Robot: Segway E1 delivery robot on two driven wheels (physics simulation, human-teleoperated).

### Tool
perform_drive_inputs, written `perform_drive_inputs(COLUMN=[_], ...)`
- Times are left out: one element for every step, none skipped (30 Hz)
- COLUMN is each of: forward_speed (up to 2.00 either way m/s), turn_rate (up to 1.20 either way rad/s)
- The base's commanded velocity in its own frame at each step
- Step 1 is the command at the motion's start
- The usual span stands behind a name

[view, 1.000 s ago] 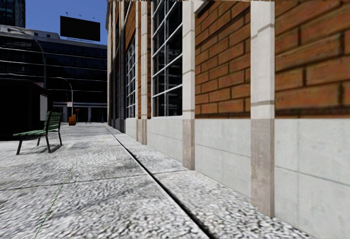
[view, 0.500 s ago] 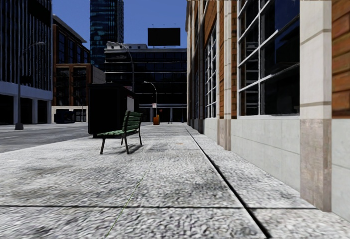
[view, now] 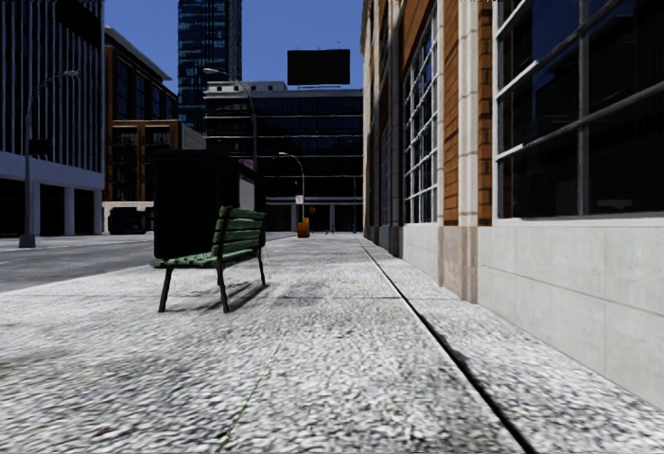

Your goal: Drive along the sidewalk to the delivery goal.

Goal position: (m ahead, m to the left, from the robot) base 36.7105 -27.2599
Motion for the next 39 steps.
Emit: perform_drive_inputs(forward_speed=[2.0,2.0,2.0,2.0,2.0,2.0,2.0,2.0,2.0,2.0,2.0,2.0,2.0,2.0,2.0,2.0,2.0,2.0,2.0,2.0,2.0,2.0,2.0,2.0,2.0,2.0,2.0,2.0,2.0,2.0,2.0,2.0,2.0,2.0,2.0,2.0,2.0,2.0,2.0], turn_rate=[-1.2,-0.46,-0.46,-0.03,0.0,0.0,0.0,0.0,0.0,0.0,0.0,0.0,0.0,0.0,0.0,0.0,0.0,0.0,0.0,0.0,0.0,0.0,0.0,0.0,0.0,0.0,0.0,0.0,0.0,0.0,0.0,0.0,0.0,0.0,0.0,0.0,0.0,0.0,0.0])
